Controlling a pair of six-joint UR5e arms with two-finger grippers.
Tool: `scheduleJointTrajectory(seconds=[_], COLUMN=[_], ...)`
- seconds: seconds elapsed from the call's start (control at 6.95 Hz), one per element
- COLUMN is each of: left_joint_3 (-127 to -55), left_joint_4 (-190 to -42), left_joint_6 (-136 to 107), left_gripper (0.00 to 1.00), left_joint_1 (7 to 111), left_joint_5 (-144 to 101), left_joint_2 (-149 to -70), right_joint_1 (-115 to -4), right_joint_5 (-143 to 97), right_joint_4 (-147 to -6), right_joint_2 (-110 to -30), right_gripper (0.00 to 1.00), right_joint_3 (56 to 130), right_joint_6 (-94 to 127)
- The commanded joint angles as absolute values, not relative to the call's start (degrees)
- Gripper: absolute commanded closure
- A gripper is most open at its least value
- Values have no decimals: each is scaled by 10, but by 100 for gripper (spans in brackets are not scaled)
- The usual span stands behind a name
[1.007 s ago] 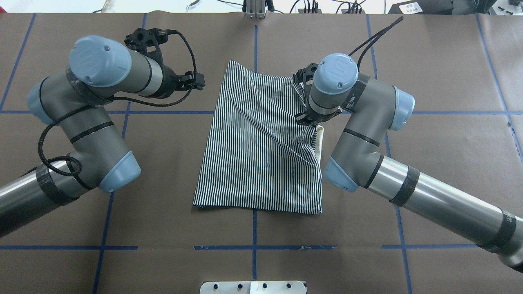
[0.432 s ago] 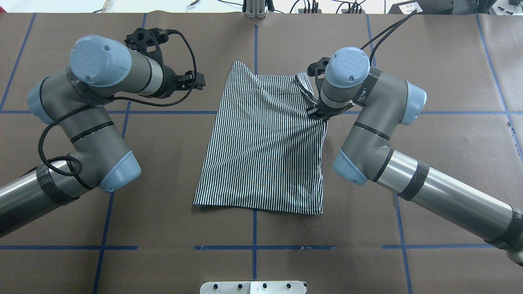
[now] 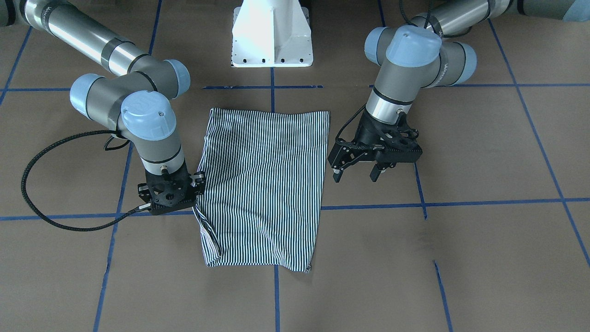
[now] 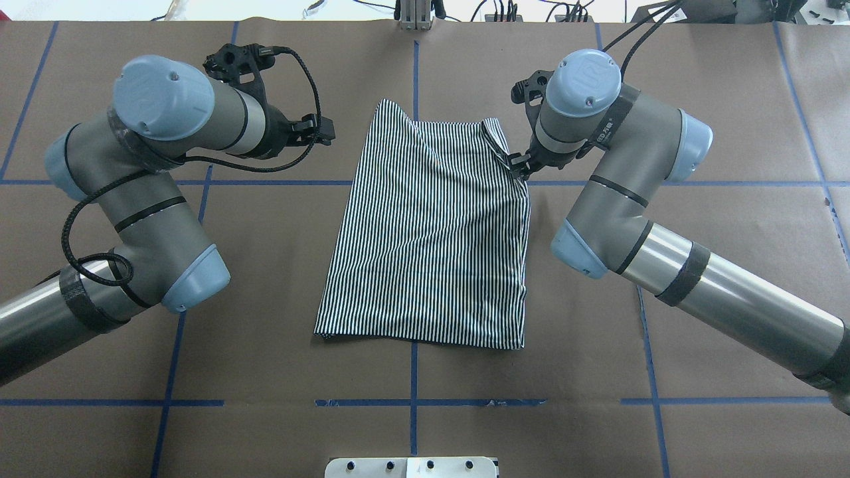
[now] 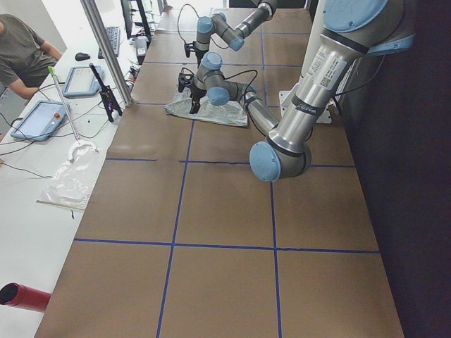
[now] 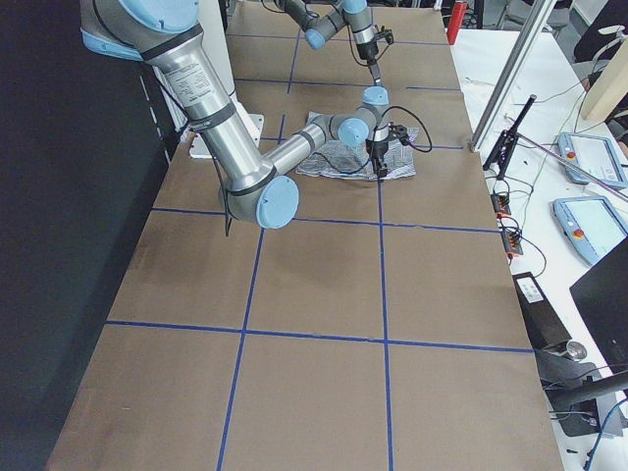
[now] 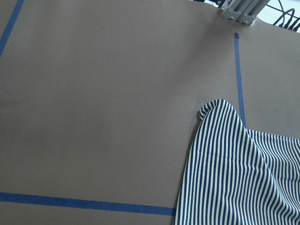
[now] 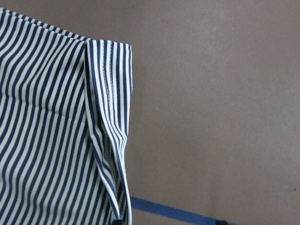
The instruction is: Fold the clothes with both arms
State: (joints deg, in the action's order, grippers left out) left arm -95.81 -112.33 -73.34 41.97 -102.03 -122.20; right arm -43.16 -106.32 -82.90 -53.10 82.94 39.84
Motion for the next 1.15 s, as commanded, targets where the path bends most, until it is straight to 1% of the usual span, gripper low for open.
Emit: scheduleJointTrajectory(seconds=[0.0, 0.14, 0.58, 0.72, 1.01], left_joint_3=[-975, -999, -1017, -1018, -1017], left_joint_4=[-1123, -1122, -1123, -1124, -1124], left_joint_6=[-736, -736, -736, -736, -735], left_gripper=[0, 0, 0, 0, 0], left_joint_1=[420, 420, 420, 420, 420], left_joint_5=[-1020, -1020, -1020, -1020, -1020], left_joint_2=[-1224, -1223, -1223, -1223, -1223], right_joint_1=[-443, -442, -432, -429, -428], right_joint_5=[-1062, -1062, -1060, -1059, -1057], right_joint_4=[-827, -826, -825, -825, -826], right_joint_2=[-466, -412, -371, -372, -379], right_gripper=[0, 0, 0, 0, 0], right_joint_3=[756, 694, 626, 613, 609], right_joint_6=[363, 364, 359, 355, 341])
